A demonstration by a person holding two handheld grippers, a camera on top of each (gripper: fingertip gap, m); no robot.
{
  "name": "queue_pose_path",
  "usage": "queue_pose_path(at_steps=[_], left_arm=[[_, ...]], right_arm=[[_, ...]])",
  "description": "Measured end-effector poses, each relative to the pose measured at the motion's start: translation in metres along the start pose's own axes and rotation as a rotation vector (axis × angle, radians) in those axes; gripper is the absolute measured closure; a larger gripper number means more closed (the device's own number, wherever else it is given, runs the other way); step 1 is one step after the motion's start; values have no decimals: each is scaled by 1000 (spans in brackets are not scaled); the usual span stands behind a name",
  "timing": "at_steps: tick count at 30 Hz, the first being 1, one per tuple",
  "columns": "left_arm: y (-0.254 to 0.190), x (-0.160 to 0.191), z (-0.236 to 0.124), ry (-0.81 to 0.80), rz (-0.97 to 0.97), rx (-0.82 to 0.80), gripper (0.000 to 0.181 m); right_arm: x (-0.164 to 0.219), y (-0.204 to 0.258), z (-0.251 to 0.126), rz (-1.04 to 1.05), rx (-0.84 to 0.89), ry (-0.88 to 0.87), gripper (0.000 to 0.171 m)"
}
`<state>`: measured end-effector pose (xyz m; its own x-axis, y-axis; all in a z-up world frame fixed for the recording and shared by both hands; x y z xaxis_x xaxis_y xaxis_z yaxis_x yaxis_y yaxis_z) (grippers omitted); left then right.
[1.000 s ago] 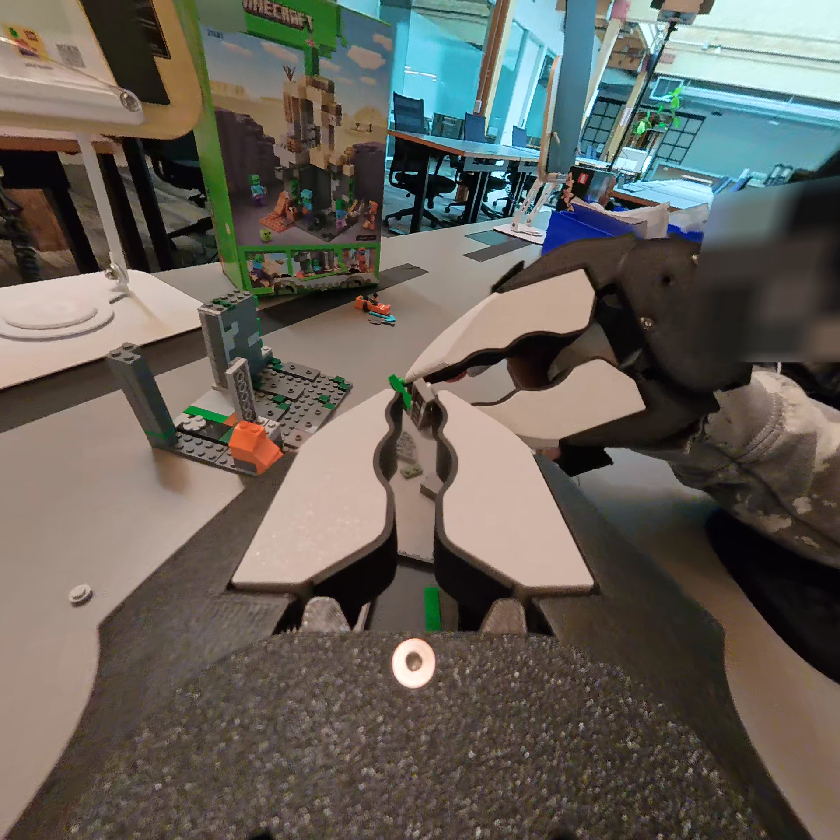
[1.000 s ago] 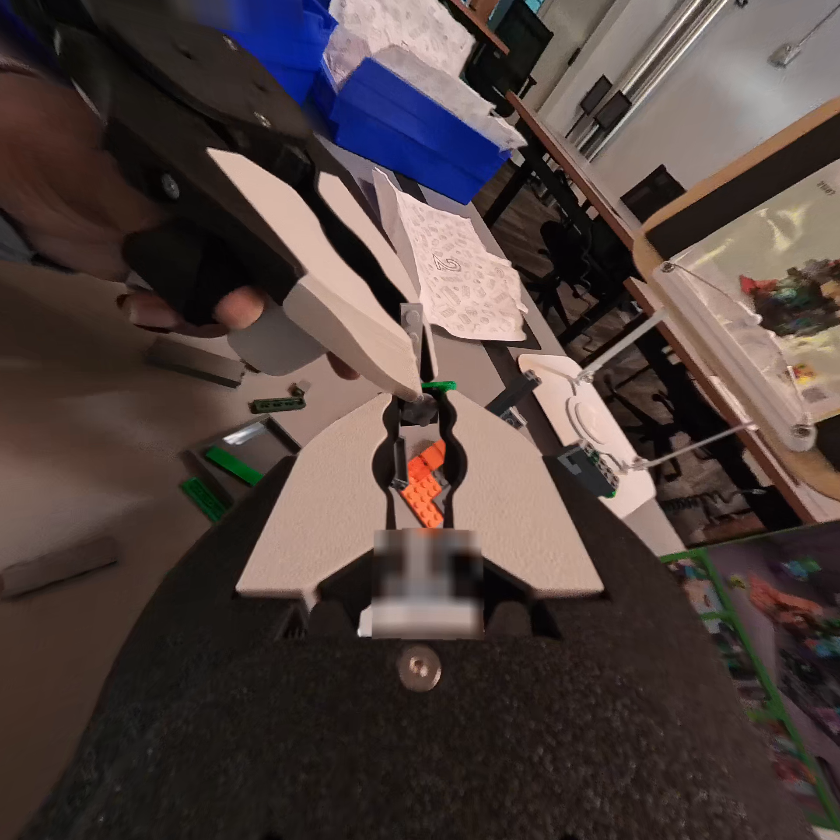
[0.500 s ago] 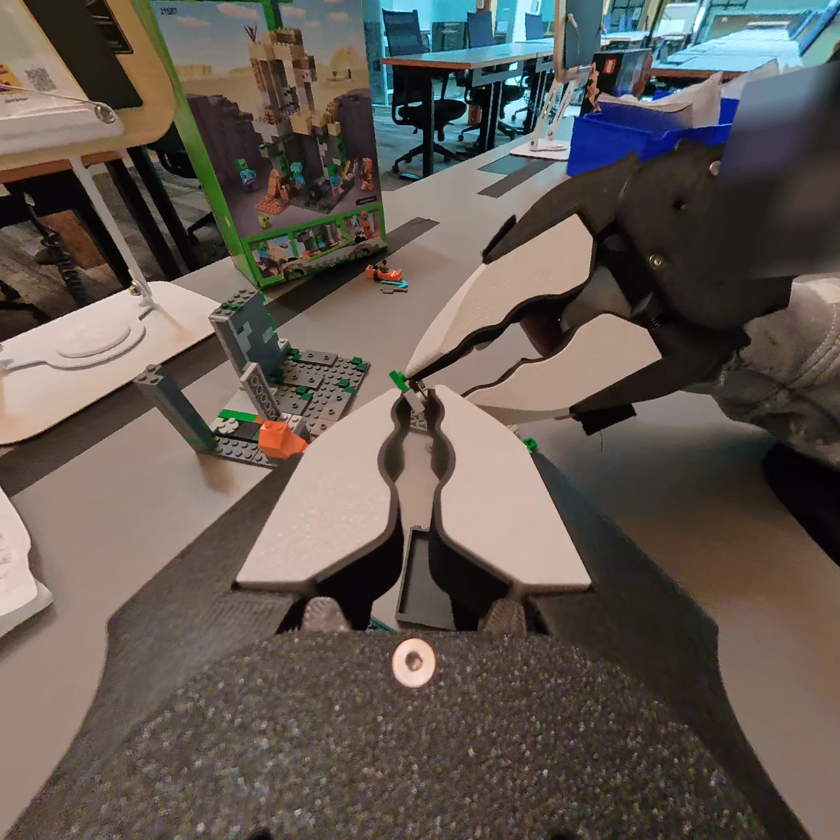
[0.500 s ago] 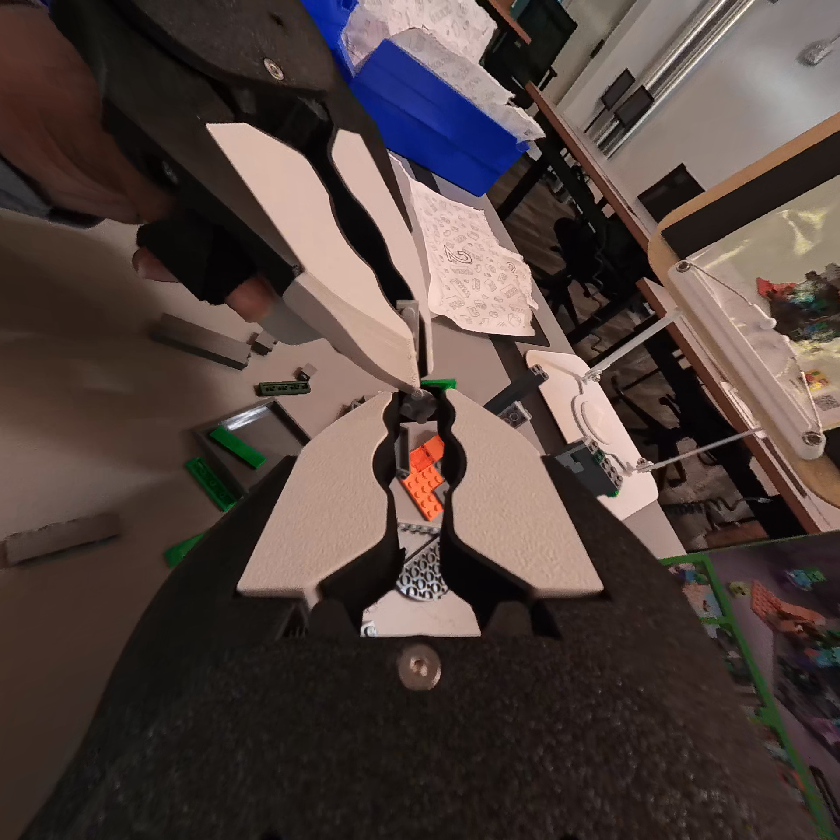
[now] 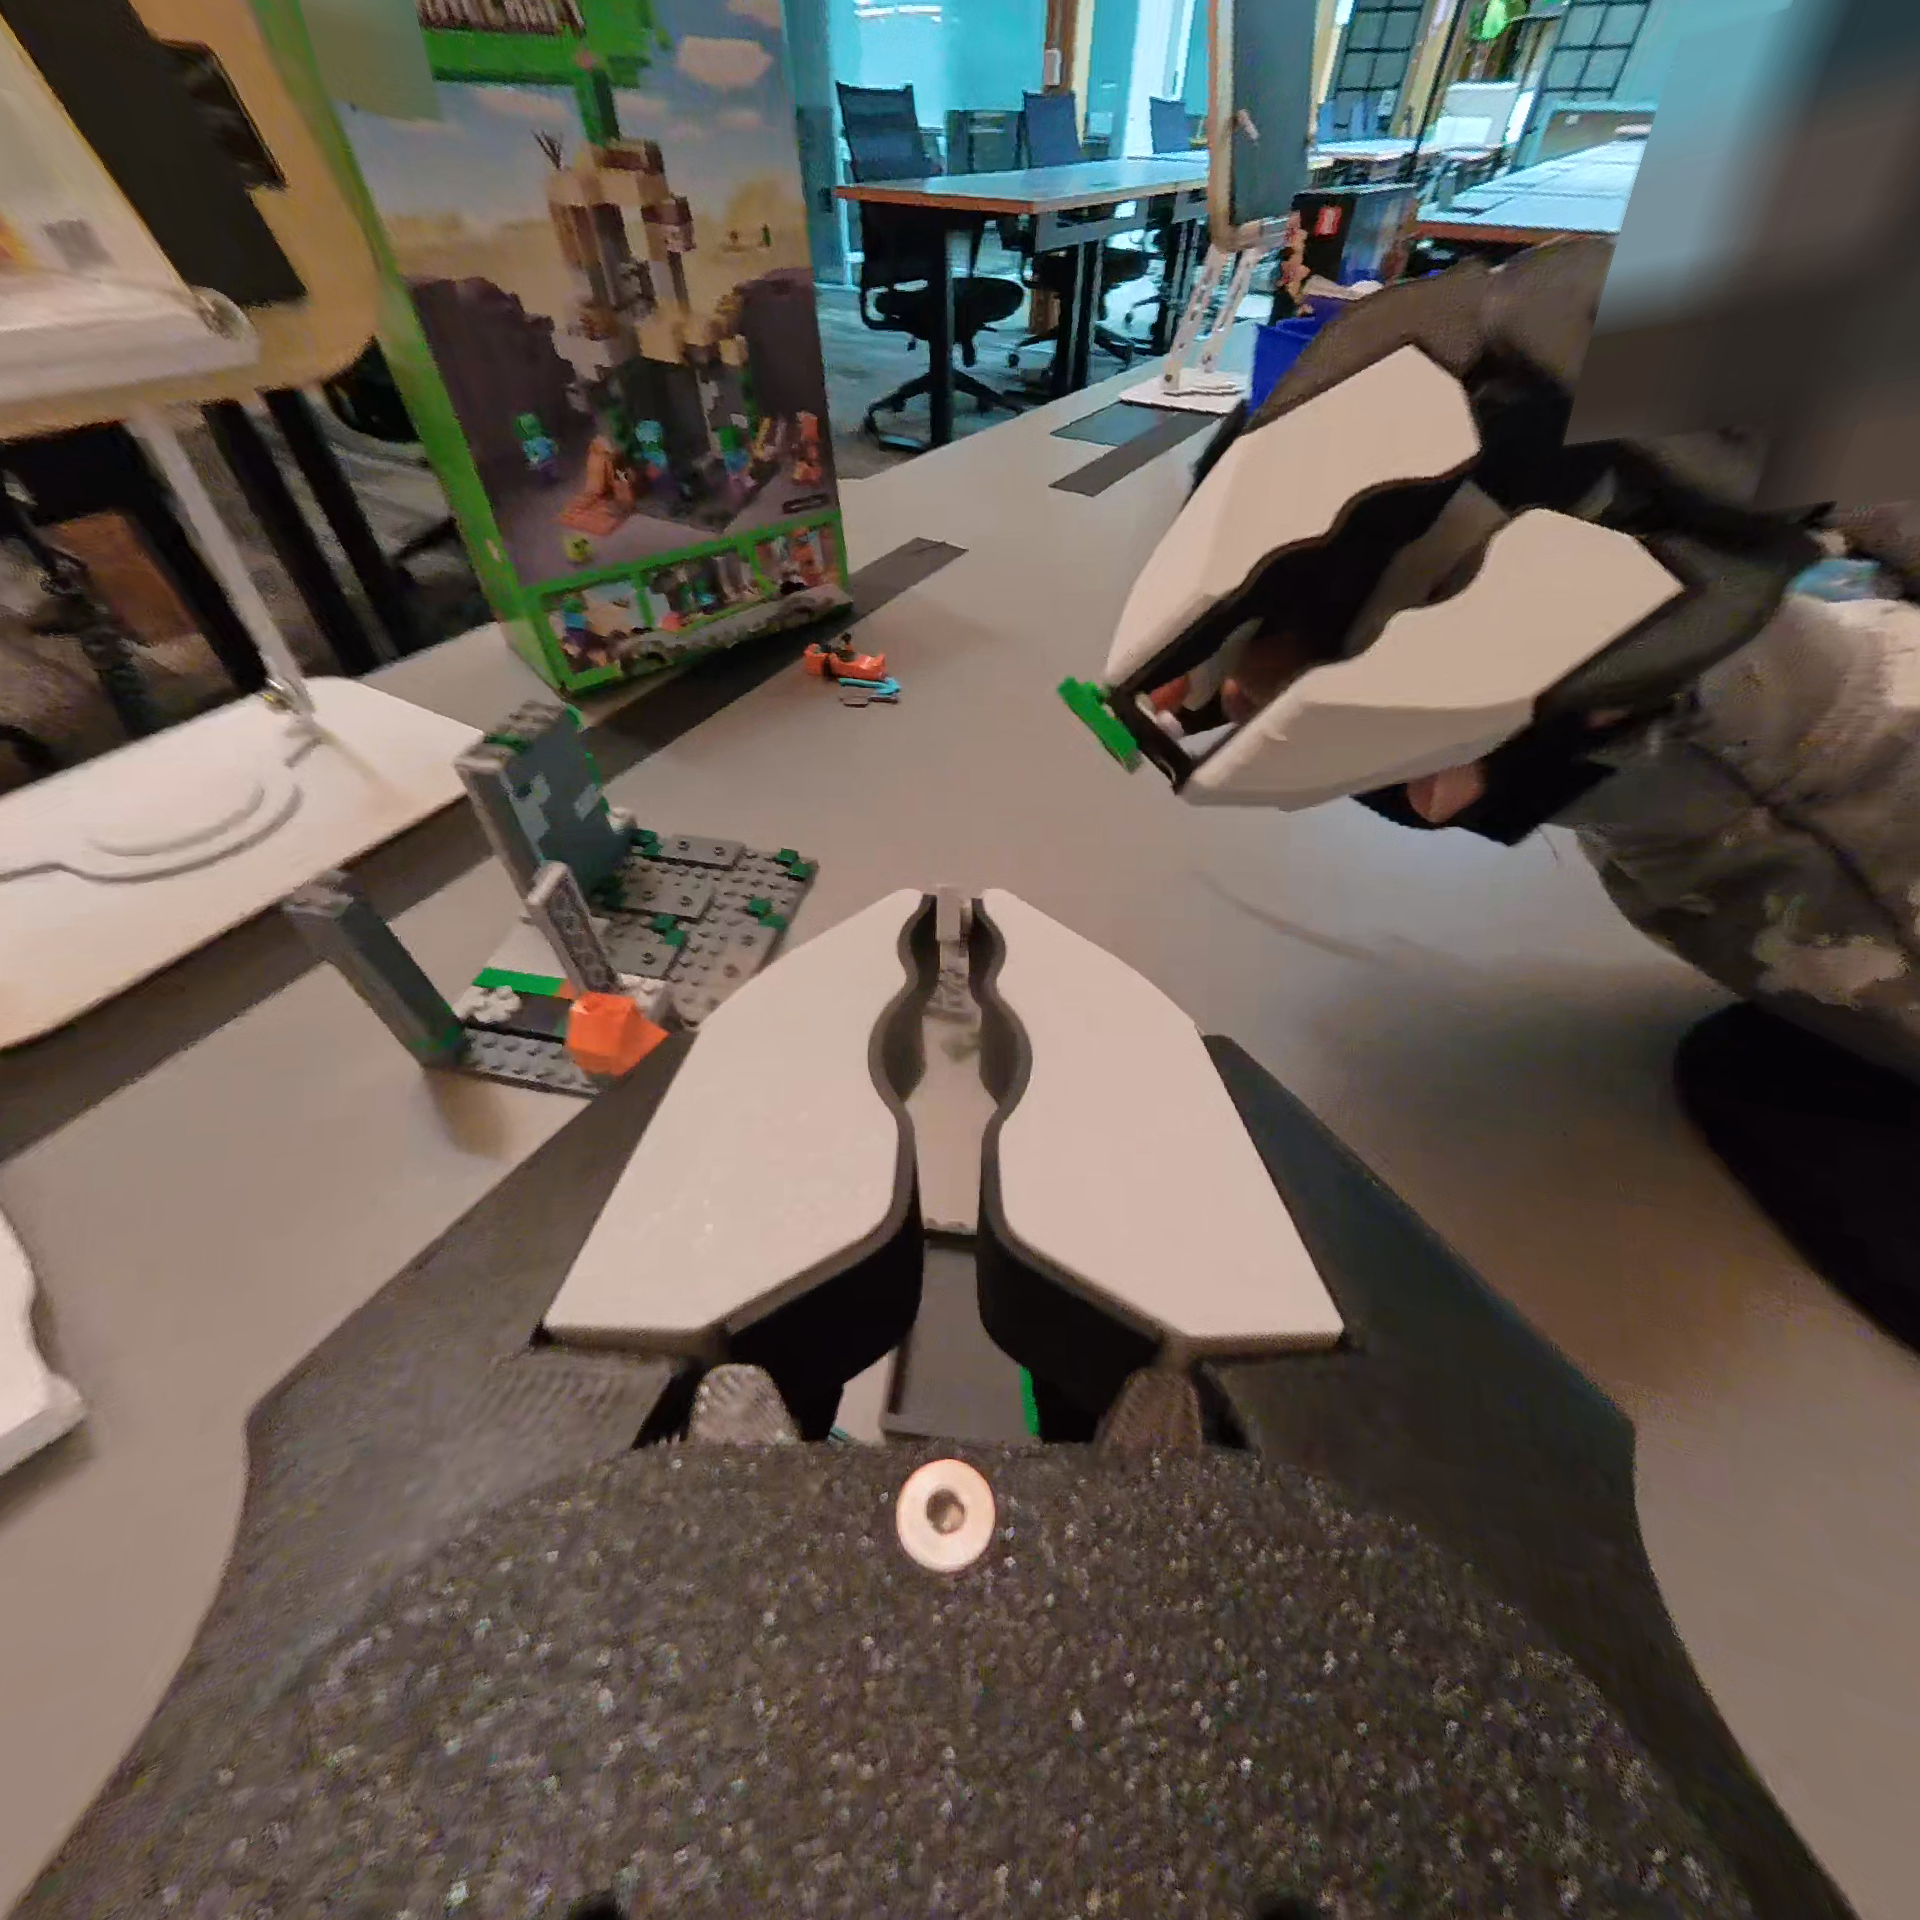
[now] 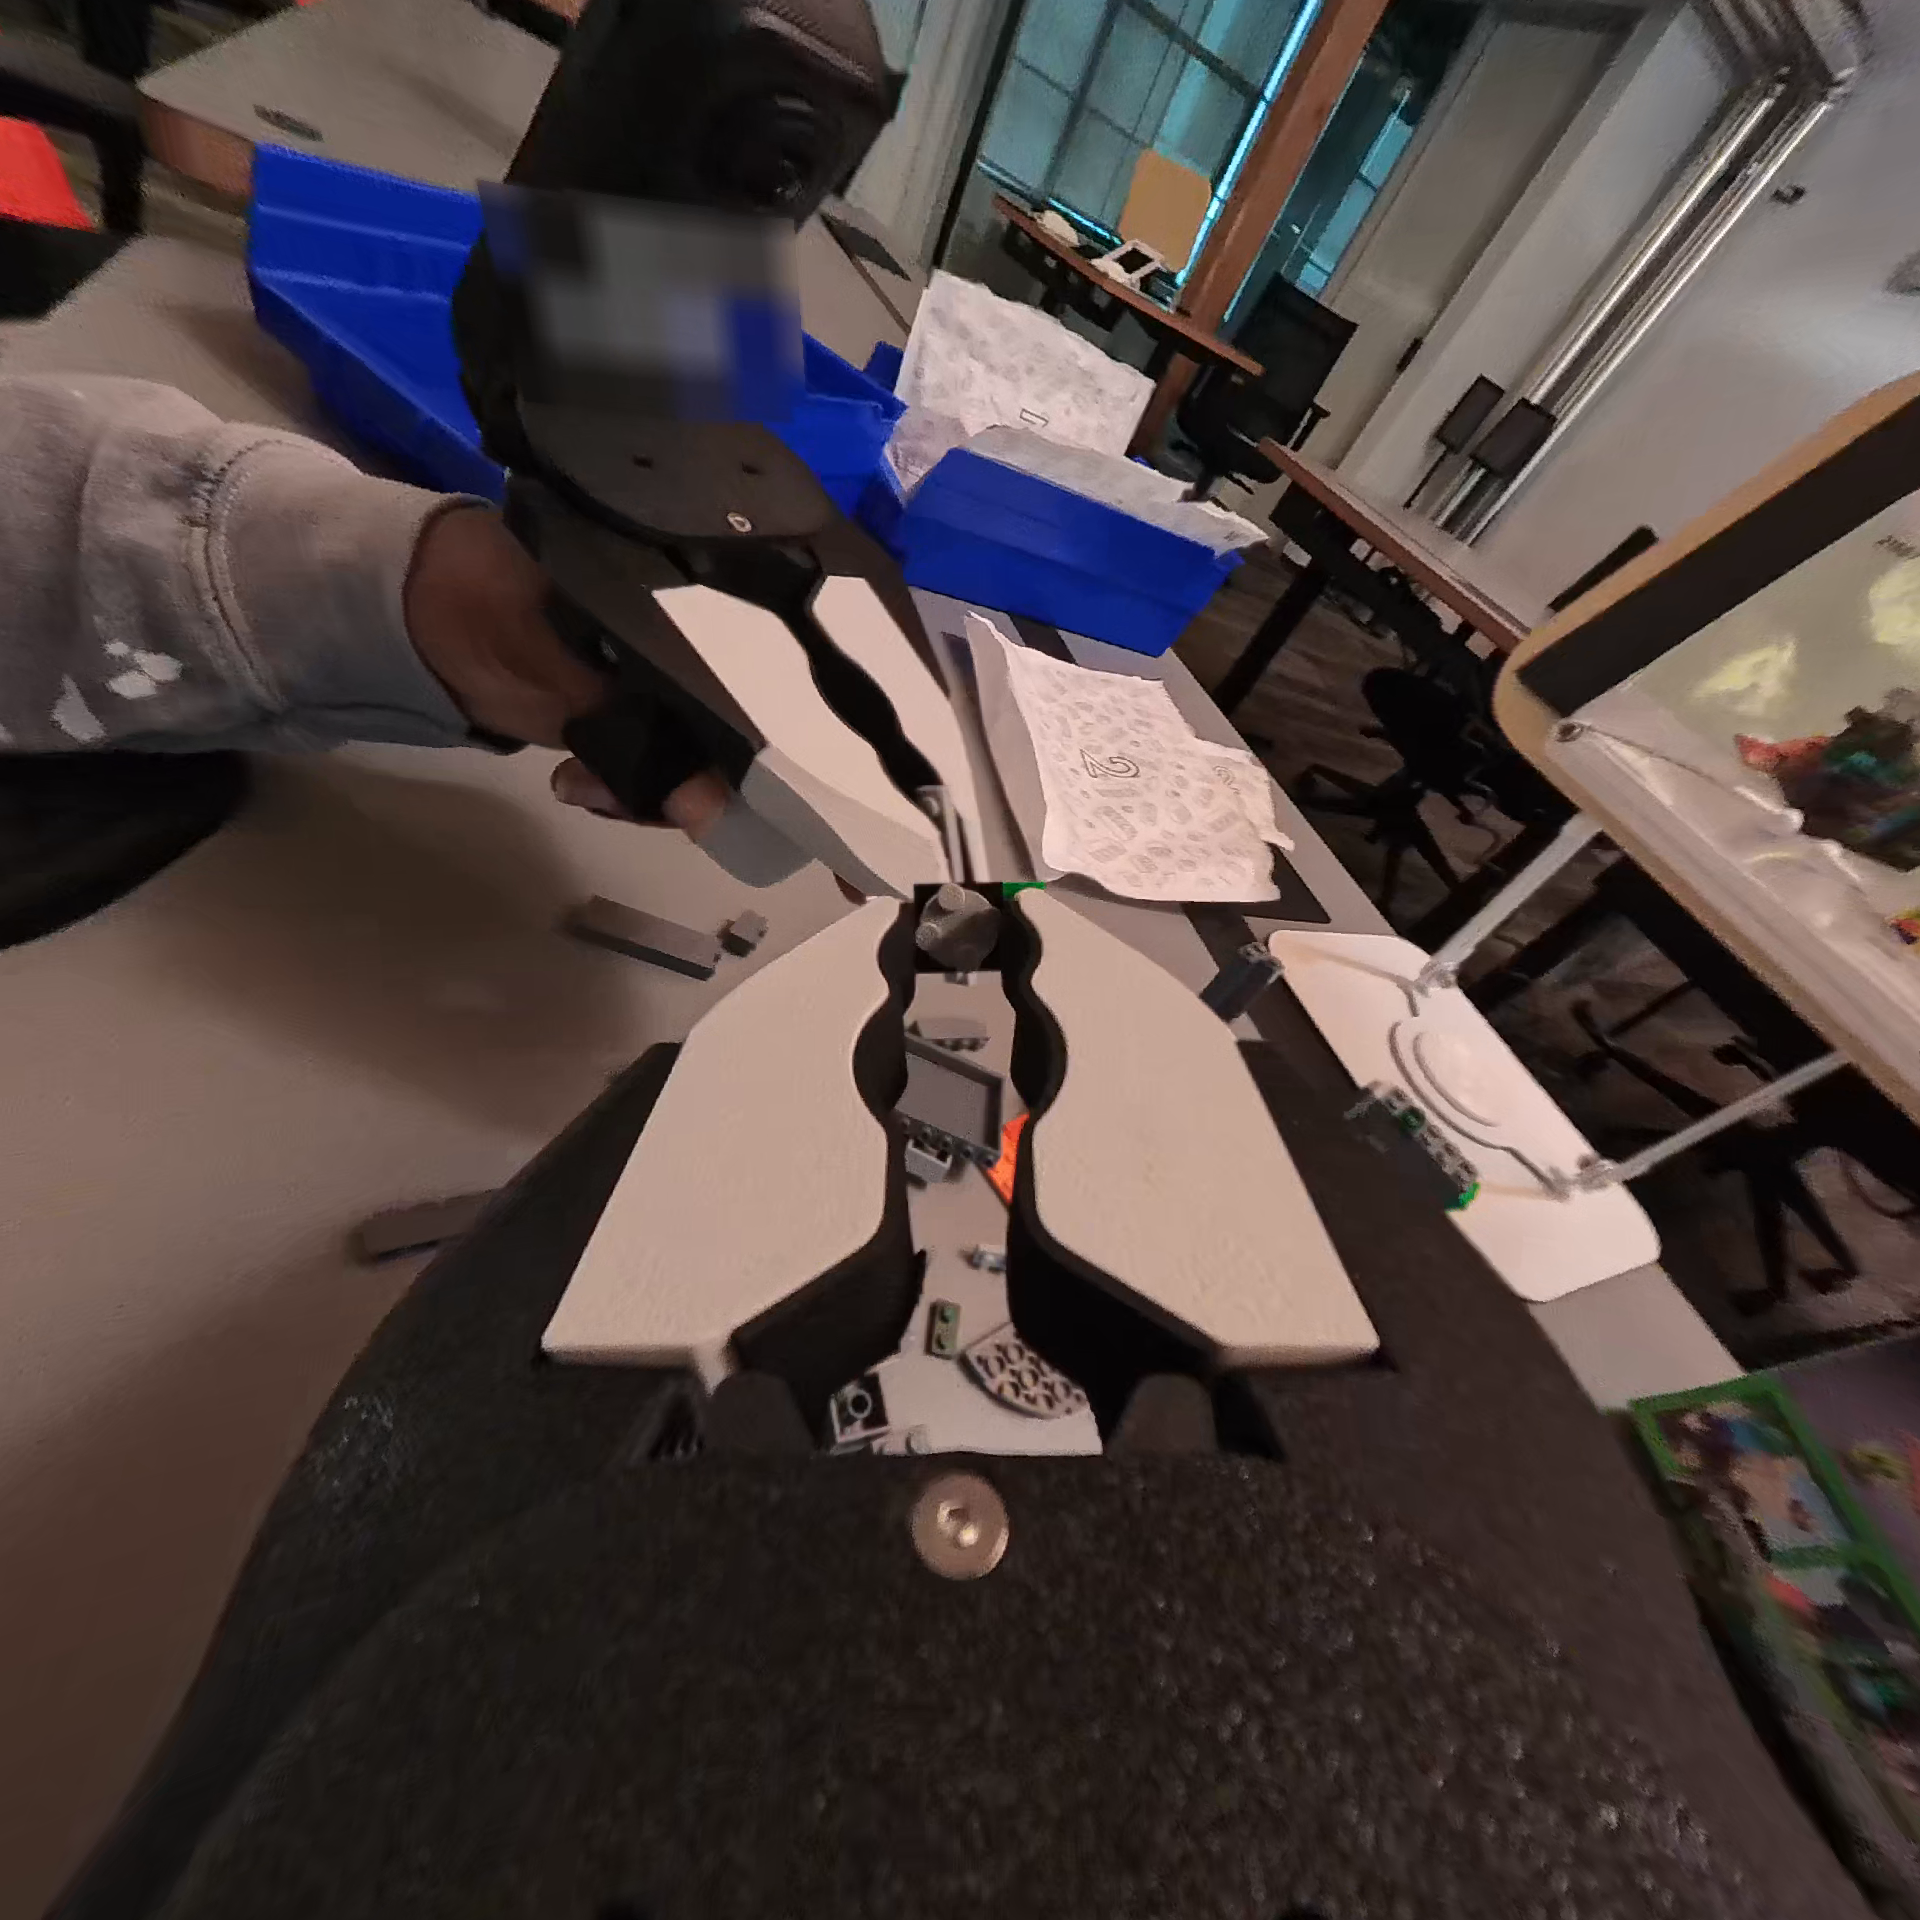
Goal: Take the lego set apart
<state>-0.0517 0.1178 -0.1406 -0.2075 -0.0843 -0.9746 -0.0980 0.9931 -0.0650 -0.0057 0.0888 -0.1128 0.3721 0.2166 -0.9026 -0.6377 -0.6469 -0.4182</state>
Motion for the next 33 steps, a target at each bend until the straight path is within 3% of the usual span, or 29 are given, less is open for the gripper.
queue_pose_path(at_steps=[7, 14, 18, 26, 33], left_arm=[[-14, 17, 5, 33, -101, 153, 176], [-18, 31, 14, 83, -127, 197, 151], [-15, 20, 10, 10, -93, 172, 153], [-41, 7, 14, -63, 12, 270, 157], [-50, 7, 11, -55, 71, 318, 162]], right_arm=[[16, -2, -2, 238, -121, -22, 155], [18, 2, -10, 427, -290, -73, 156], [18, 9, -11, 477, -365, -60, 156], [14, 24, -8, 554, -485, -60, 155], [18, 30, -14, 563, -559, -36, 155]])
Point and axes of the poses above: each gripper's, where its closed fingertips meet, z out along the fingers, x out of its underside, y = z × x across the jaws, the point moved 2 cm from there along -z, back along the fingers, and after that the axes turned 13 degrees about x, right-handed, at the moved point
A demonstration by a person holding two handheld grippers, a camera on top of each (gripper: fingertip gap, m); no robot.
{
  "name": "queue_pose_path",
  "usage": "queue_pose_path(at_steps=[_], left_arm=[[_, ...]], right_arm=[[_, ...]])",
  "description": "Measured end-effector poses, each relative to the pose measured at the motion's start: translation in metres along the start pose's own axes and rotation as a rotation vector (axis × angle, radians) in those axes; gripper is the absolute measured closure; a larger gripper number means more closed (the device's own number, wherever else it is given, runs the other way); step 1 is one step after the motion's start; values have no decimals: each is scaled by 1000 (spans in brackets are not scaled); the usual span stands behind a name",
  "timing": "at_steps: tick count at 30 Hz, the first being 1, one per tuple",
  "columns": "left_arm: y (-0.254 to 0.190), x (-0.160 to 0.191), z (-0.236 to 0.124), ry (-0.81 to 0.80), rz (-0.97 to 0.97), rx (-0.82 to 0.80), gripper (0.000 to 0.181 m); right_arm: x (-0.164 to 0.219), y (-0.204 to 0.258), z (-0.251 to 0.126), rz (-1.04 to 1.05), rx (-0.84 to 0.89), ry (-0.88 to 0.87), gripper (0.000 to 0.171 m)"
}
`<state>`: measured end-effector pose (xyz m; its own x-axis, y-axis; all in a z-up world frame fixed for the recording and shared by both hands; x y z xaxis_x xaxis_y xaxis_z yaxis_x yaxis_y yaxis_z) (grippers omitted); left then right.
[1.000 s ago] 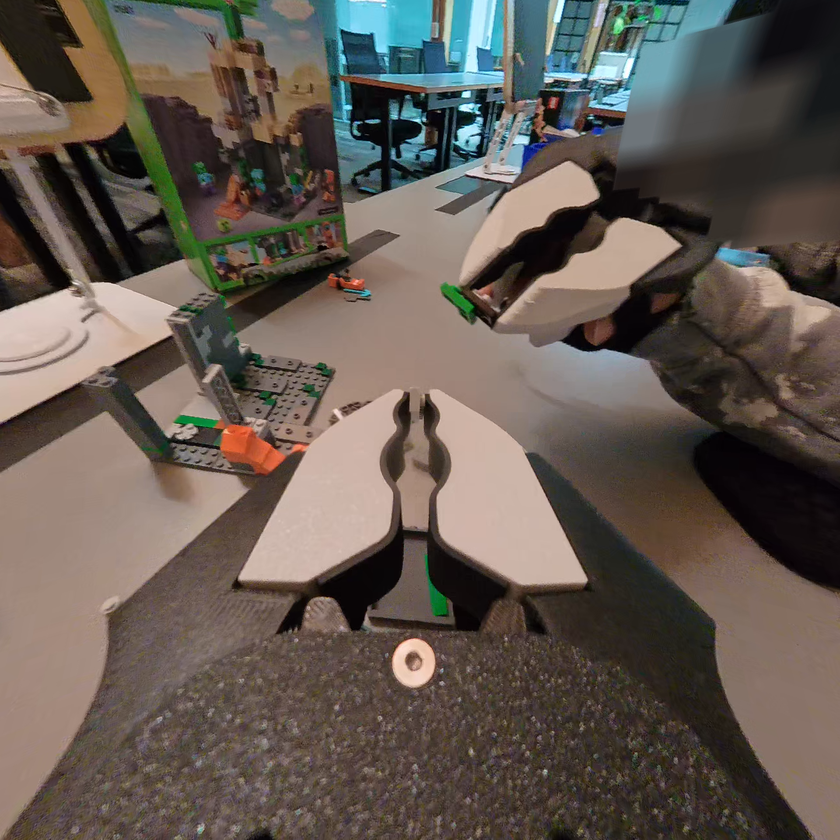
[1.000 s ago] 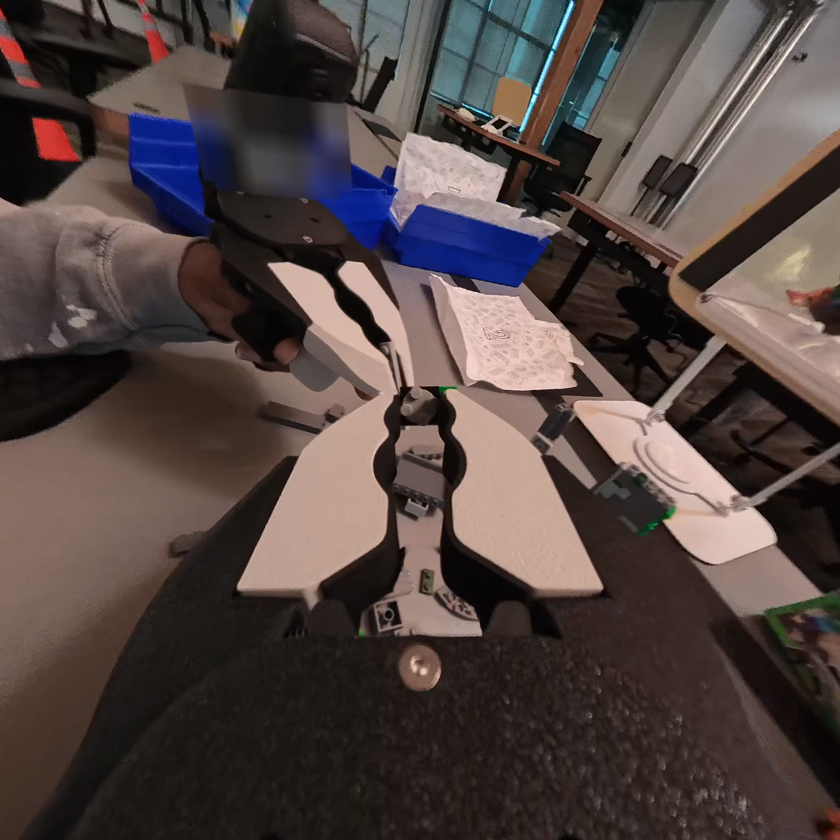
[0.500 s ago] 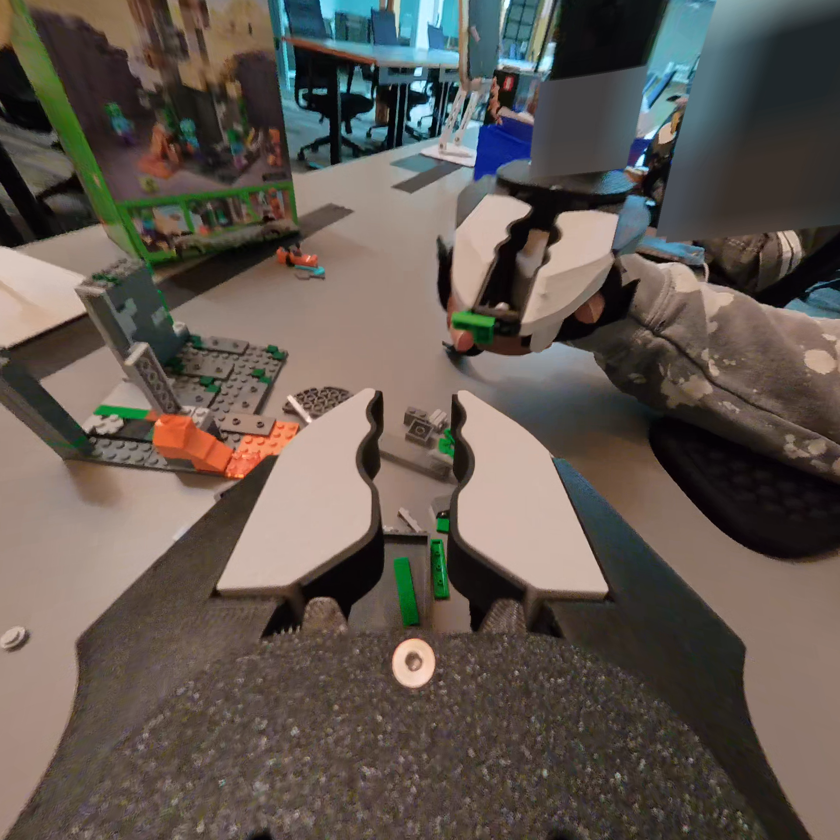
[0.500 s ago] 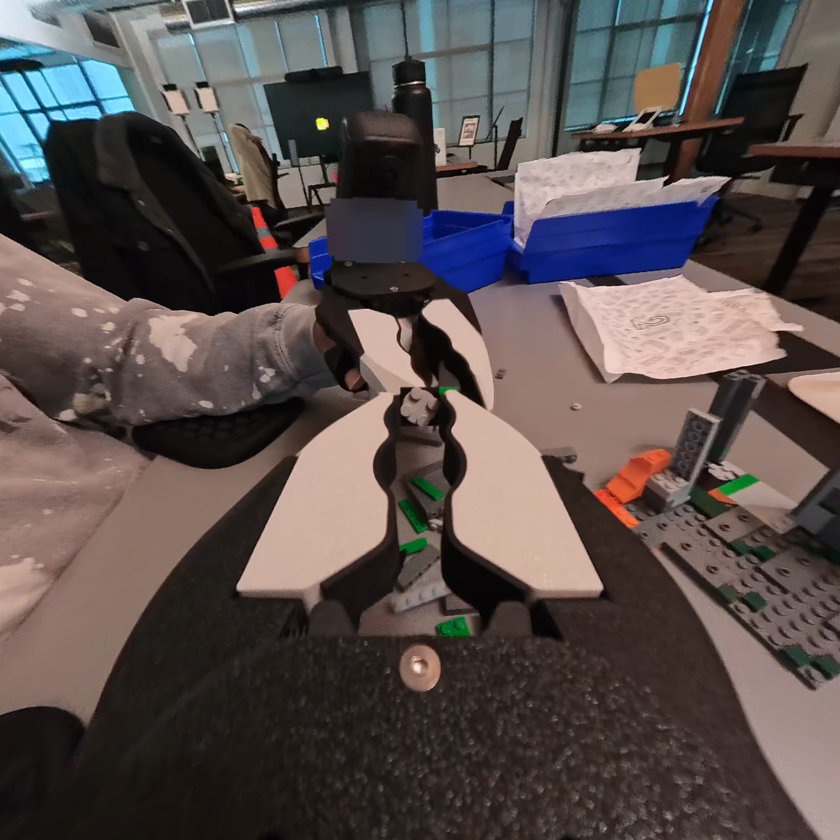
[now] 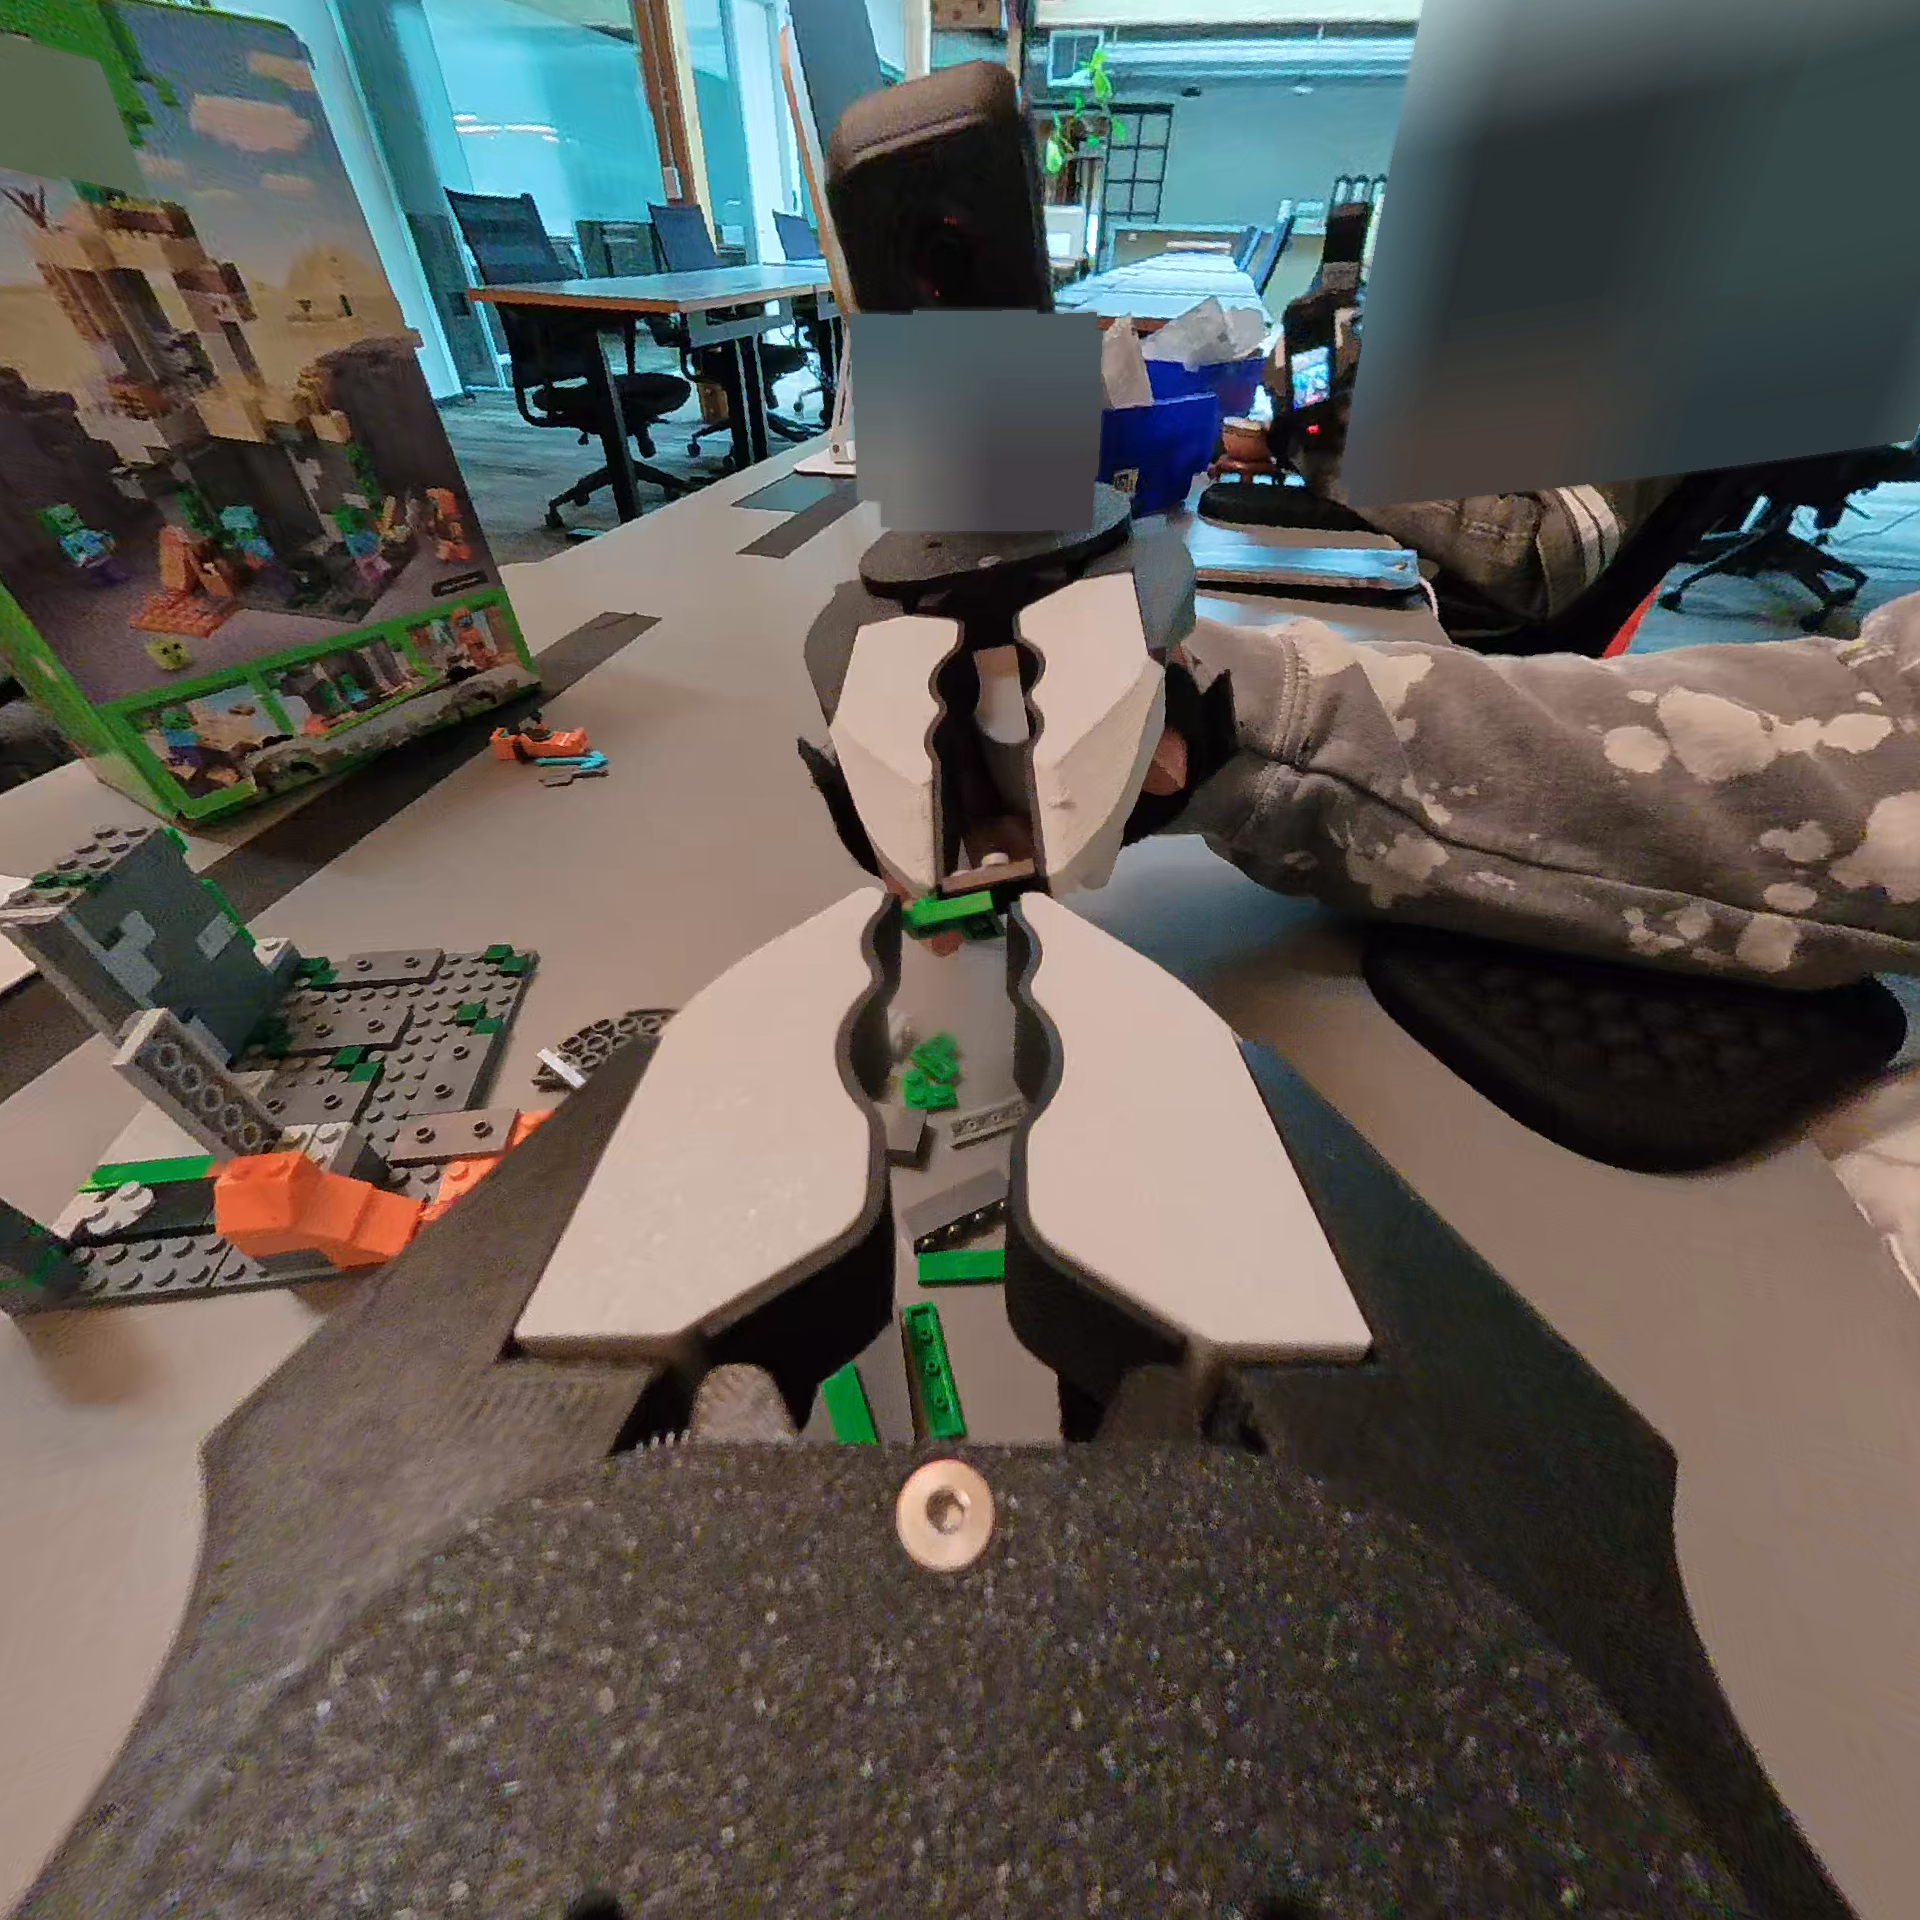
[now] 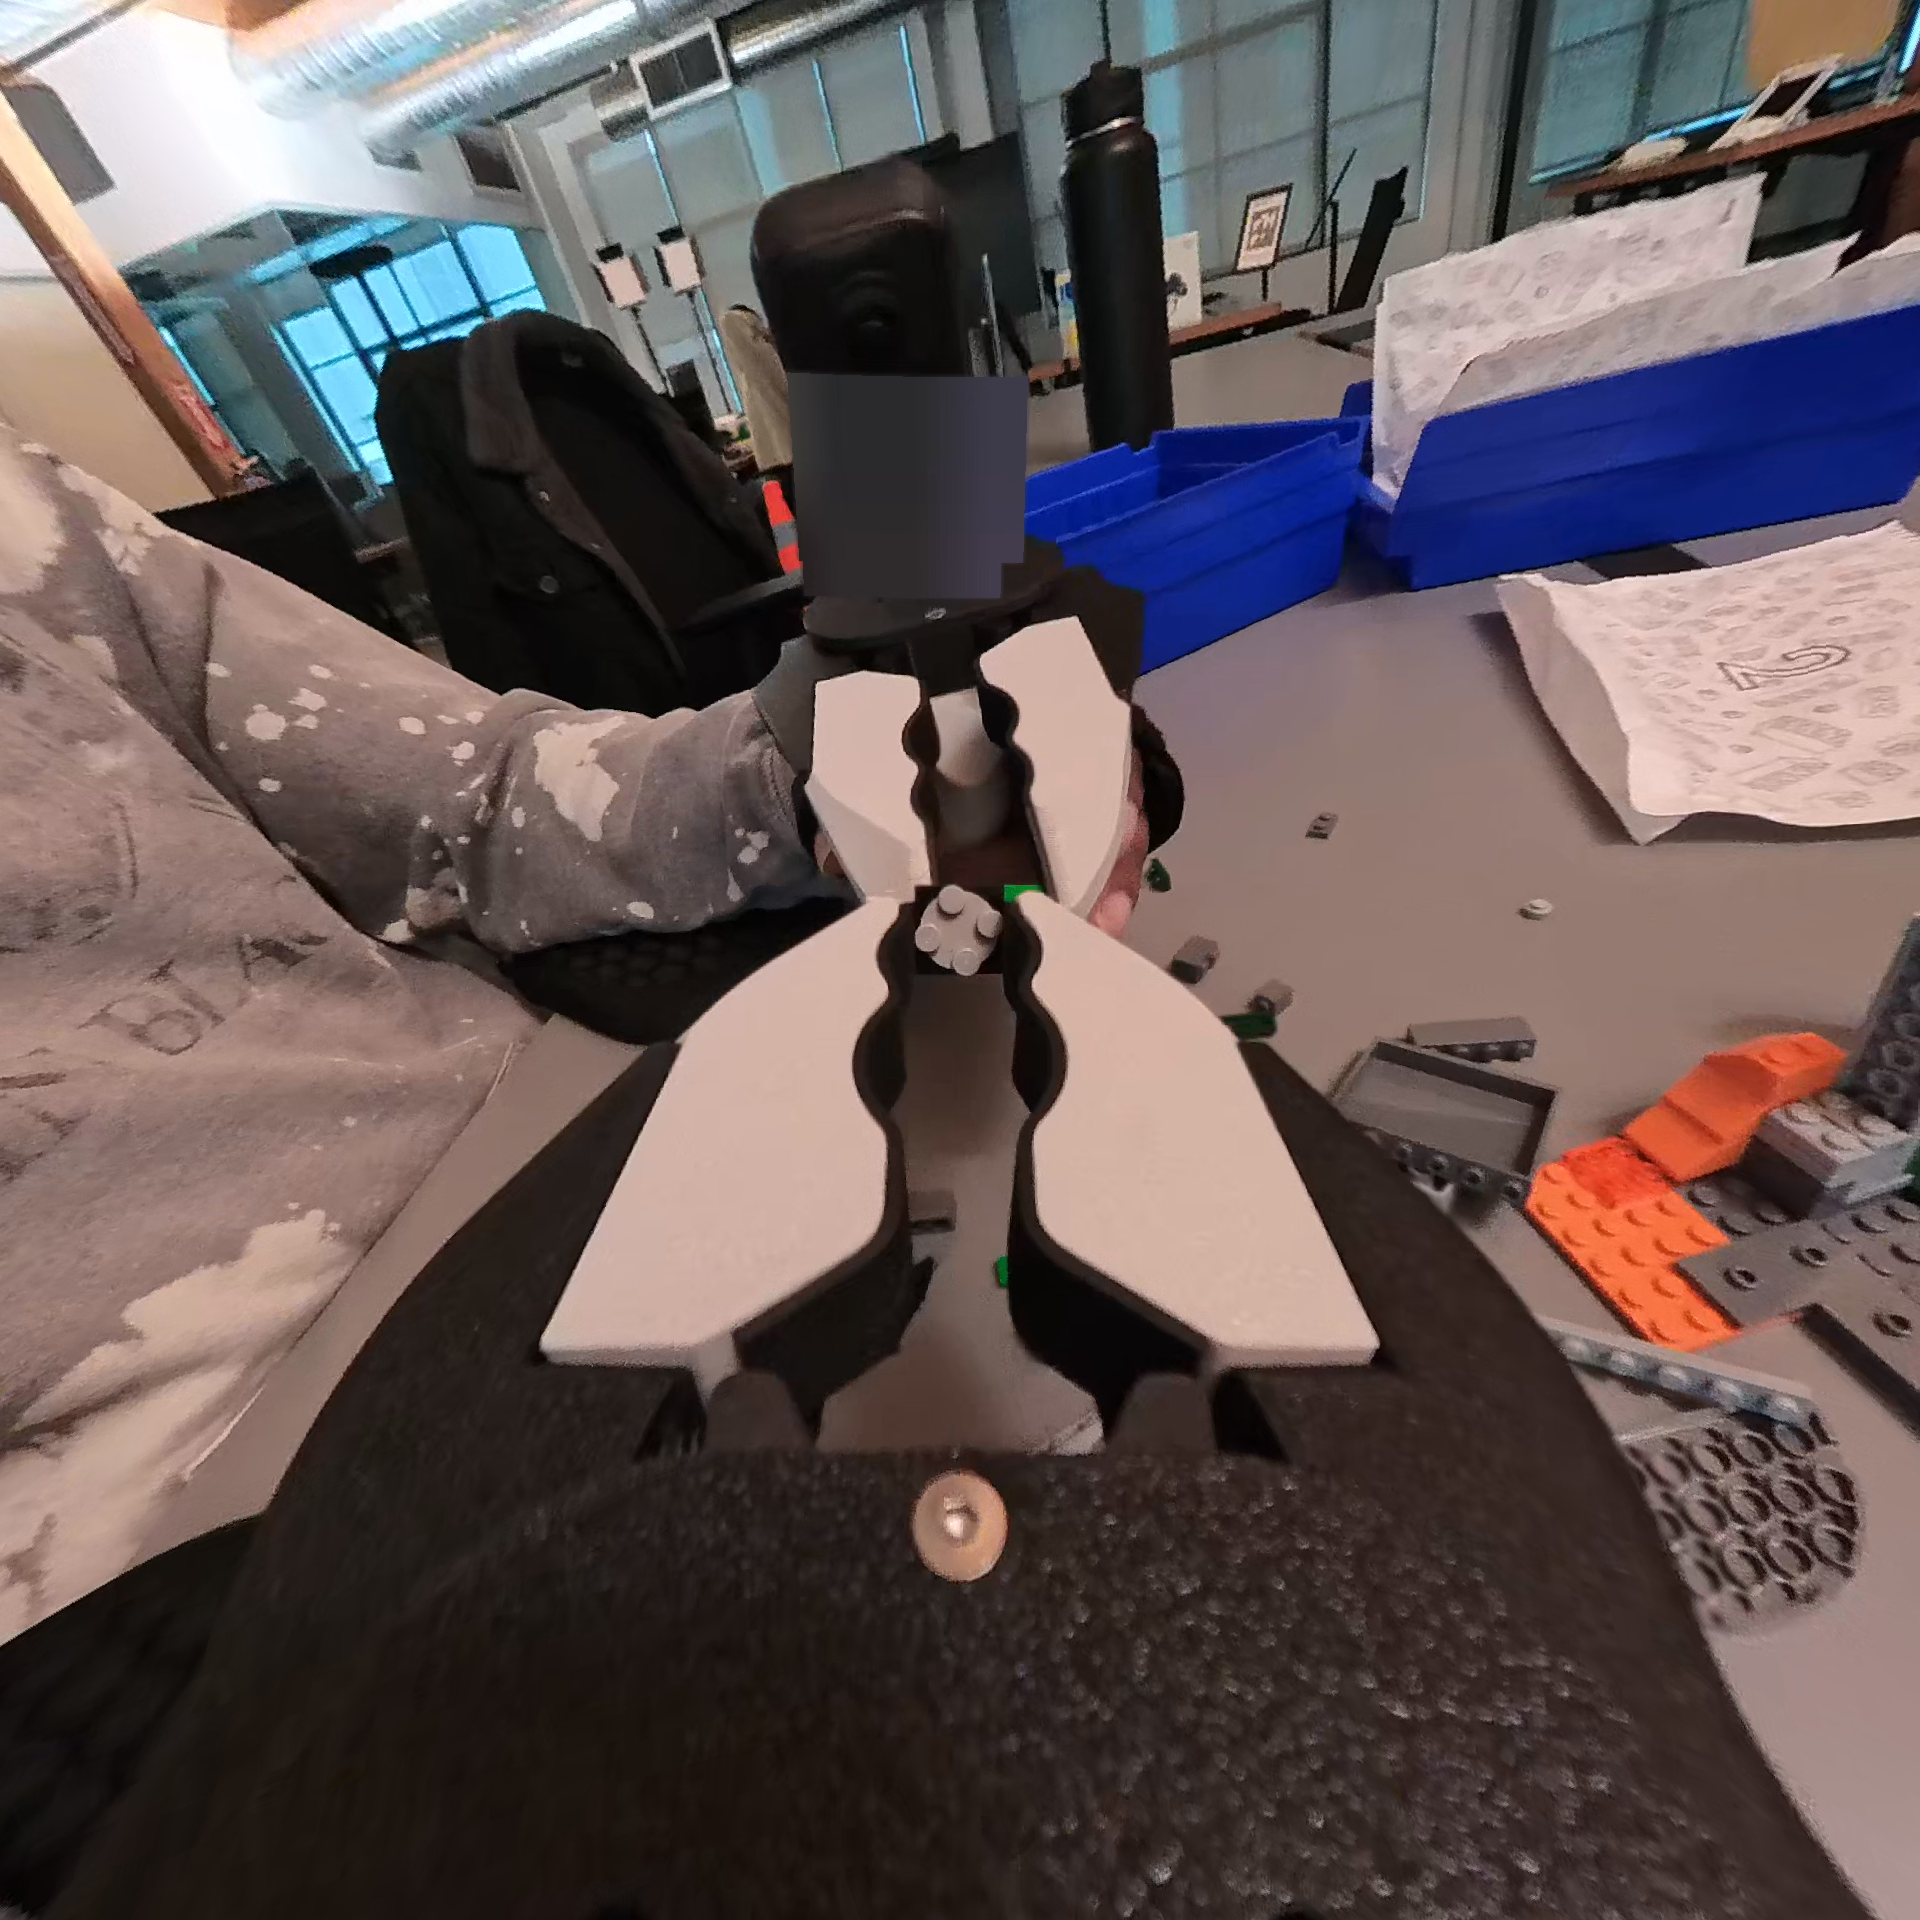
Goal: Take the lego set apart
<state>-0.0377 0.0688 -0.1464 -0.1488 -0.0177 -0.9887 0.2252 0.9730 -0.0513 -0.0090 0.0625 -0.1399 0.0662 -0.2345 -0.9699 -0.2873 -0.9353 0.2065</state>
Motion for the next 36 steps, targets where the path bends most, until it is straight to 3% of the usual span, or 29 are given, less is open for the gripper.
queue_pose_path(at_steps=[10, 12, 16, 23, 36], left_arm=[[5, 19, 0, 153, -37, -6, 164], [15, 42, -9, 285, -19, -63, 164], [21, 40, -15, 262, -47, -79, 164], [39, 59, -22, 408, 23, -240, 164], [27, 68, -24, 449, -21, -139, 157]], right_arm=[[13, -4, 1, -84, 50, 98, 155], [1, -11, -11, -78, 81, 22, 156], [-1, -23, -31, -120, 194, 39, 156], [22, -34, -7, -120, 229, 180, 156], [41, -44, 1, -108, 290, 273, 155]])
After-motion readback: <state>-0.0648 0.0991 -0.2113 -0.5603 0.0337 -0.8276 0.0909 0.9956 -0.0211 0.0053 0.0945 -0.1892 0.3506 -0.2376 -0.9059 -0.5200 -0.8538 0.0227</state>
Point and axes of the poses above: each gripper's, where its closed fingertips meet, z out along the fingers, x out of its underside, y = z × x across the jaws, the point moved 2 cm from there along -z, back along the fingers, and after that the axes turned 13 degrees about x, right-handed, at the moved point
